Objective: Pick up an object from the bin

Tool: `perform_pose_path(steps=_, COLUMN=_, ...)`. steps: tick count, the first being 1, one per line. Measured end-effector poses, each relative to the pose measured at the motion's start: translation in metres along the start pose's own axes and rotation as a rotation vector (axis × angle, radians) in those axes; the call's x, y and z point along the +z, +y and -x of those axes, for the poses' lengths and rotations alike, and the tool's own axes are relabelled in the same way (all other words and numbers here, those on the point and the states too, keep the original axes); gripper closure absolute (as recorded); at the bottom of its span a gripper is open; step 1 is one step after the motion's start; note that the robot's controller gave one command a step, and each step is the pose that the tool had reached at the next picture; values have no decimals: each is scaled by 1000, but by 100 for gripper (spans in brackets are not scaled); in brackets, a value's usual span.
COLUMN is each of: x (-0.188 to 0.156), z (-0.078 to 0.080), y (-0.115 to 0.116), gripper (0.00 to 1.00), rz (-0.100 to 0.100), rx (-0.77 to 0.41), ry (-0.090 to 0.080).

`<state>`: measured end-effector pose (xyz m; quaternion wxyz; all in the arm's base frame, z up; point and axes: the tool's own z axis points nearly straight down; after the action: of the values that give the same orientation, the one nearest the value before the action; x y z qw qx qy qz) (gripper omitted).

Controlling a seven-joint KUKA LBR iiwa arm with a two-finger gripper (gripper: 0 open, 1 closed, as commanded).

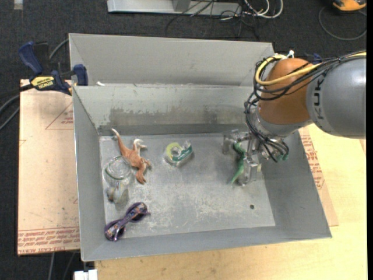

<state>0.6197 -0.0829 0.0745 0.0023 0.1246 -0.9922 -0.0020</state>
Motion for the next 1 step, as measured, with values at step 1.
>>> perform_pose_path(steps=1, x=4, z=12, y=-48, gripper=100, rz=-5, rx=-121, ry=-15)
